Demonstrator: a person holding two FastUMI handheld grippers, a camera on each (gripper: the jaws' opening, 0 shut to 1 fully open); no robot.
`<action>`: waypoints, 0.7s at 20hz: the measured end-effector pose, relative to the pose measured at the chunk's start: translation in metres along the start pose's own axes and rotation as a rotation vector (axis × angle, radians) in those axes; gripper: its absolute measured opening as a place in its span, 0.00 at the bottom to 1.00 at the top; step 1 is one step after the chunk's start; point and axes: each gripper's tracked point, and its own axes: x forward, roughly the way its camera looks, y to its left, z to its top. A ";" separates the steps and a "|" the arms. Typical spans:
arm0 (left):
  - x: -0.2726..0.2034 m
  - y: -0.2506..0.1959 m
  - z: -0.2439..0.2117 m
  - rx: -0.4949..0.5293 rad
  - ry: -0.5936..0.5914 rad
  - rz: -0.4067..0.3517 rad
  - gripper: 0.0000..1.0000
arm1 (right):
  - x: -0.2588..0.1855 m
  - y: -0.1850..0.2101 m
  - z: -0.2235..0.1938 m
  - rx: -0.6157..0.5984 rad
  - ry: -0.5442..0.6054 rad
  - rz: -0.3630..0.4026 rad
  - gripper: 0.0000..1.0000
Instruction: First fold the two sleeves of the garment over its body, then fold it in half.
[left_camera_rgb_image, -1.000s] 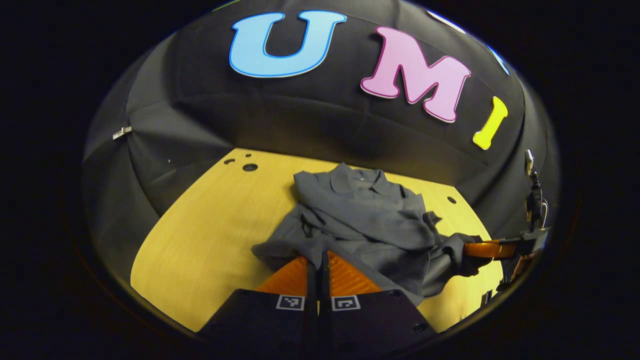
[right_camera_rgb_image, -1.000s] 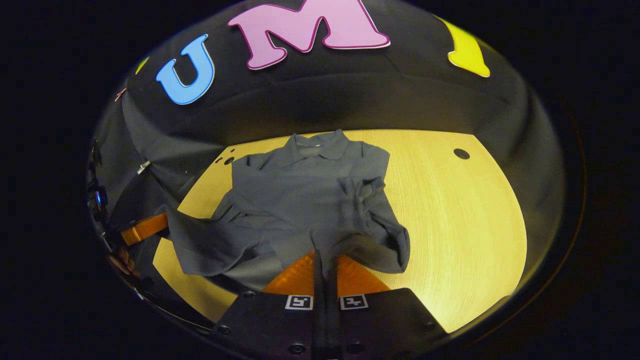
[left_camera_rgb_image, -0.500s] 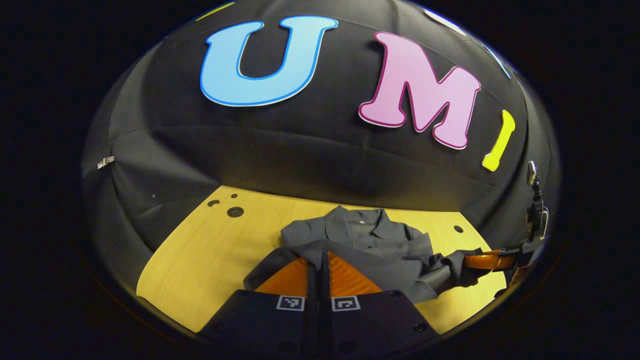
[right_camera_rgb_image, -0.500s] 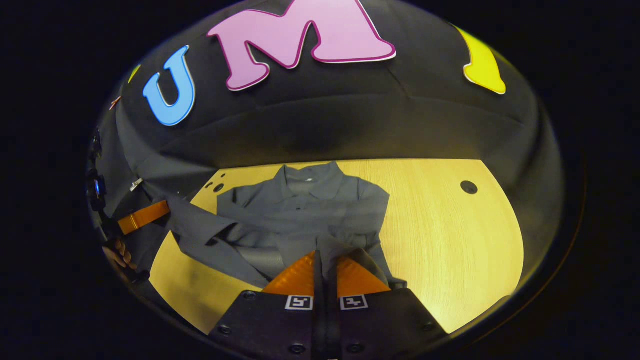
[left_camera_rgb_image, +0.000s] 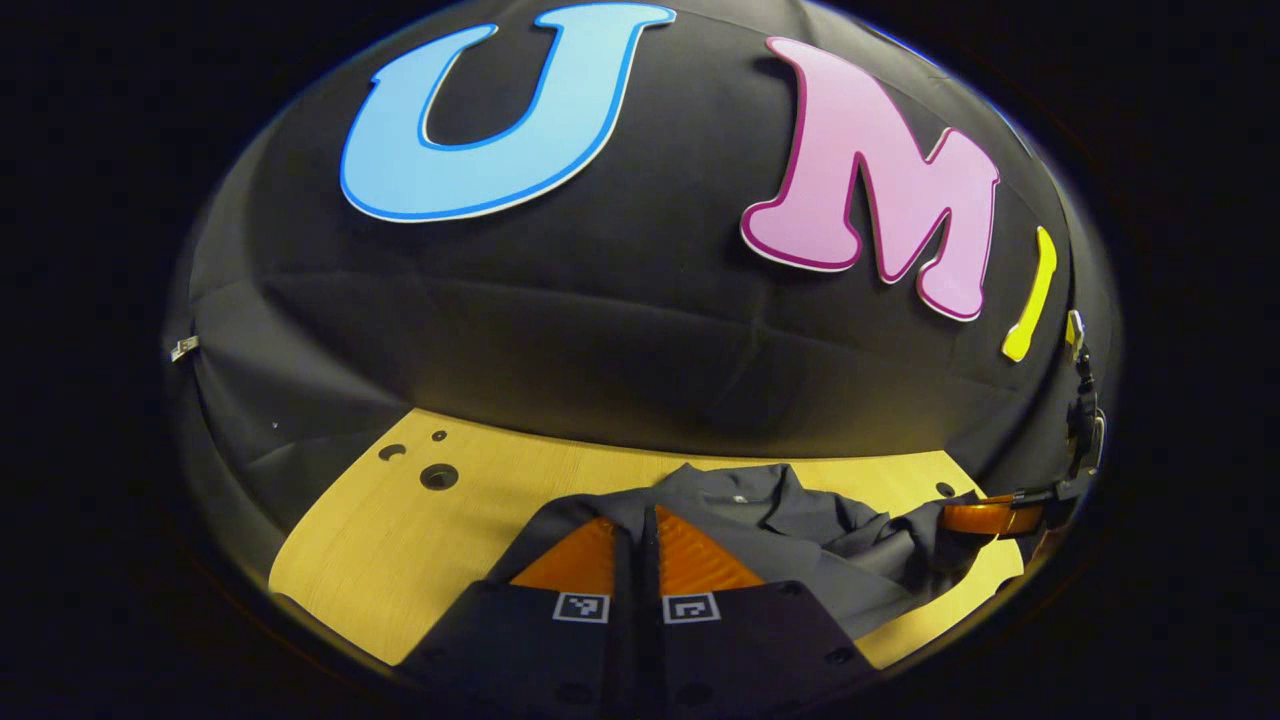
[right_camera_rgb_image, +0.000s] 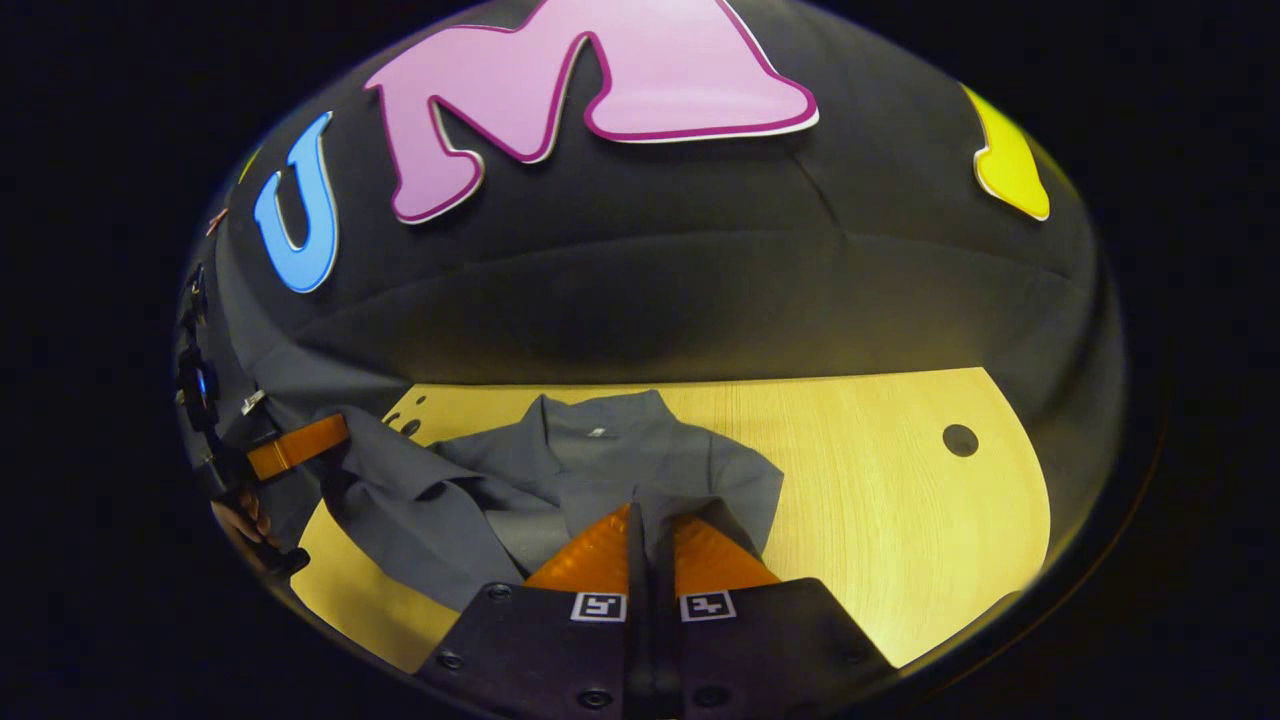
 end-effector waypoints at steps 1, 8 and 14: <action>0.008 0.001 0.001 -0.009 -0.003 0.000 0.05 | 0.007 -0.003 0.003 0.009 -0.004 -0.005 0.05; 0.051 0.016 -0.025 -0.050 0.045 0.030 0.05 | 0.055 -0.022 -0.014 0.073 0.047 -0.036 0.06; 0.050 0.022 -0.035 -0.048 0.077 0.087 0.27 | 0.056 -0.032 -0.012 0.097 0.042 -0.083 0.65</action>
